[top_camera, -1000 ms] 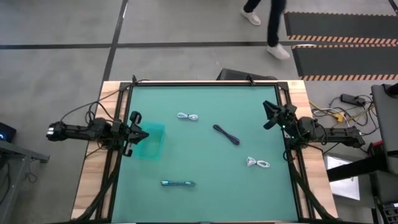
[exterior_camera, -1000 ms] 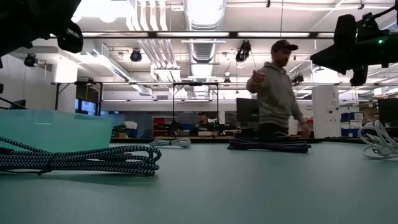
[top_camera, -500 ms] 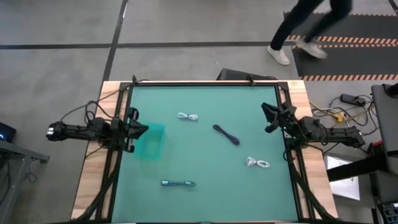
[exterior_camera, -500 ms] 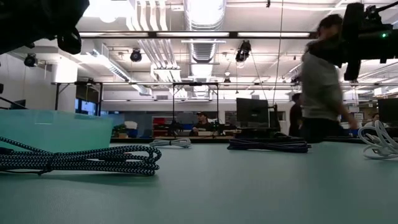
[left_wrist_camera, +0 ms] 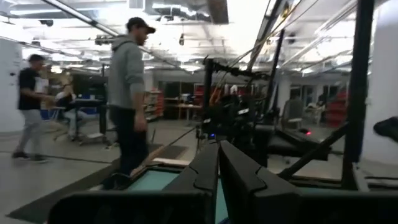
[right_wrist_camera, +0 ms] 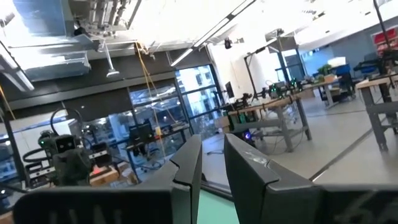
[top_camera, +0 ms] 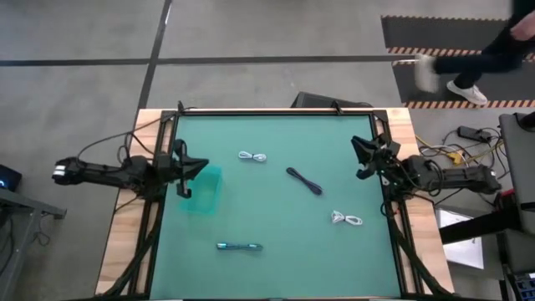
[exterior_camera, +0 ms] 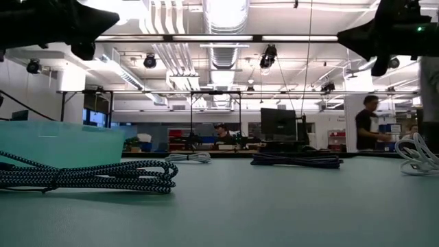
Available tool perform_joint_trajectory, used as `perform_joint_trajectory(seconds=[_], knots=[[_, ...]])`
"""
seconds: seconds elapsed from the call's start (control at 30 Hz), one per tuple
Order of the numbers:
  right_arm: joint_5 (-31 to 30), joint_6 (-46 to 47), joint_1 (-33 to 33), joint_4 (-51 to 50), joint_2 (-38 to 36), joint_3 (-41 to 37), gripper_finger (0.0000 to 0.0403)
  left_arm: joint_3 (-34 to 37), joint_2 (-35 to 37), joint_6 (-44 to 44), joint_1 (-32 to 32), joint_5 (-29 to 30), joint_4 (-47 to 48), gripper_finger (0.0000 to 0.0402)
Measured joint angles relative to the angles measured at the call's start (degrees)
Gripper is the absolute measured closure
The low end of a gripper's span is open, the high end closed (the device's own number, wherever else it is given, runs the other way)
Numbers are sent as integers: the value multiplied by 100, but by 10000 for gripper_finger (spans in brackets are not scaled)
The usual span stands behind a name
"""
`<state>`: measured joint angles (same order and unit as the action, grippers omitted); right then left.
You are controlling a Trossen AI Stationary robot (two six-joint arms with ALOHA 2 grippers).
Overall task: Pick and place USB-C Cables
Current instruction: Put the white charger cable into the green bin
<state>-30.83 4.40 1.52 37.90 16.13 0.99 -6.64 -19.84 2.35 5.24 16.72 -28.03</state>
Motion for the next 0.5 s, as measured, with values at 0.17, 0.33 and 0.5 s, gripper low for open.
perform_joint_trajectory(seconds=[0.17,0.33,0.5], knots=[[1,-47,0,339,611,136,344,-270,-426,108,-1,183,0,402],[156,-48,2,286,1133,481,344,-440,-633,372,-1,239,-19,402],[431,-49,0,51,1531,887,344,-520,-681,459,1,458,-33,402]])
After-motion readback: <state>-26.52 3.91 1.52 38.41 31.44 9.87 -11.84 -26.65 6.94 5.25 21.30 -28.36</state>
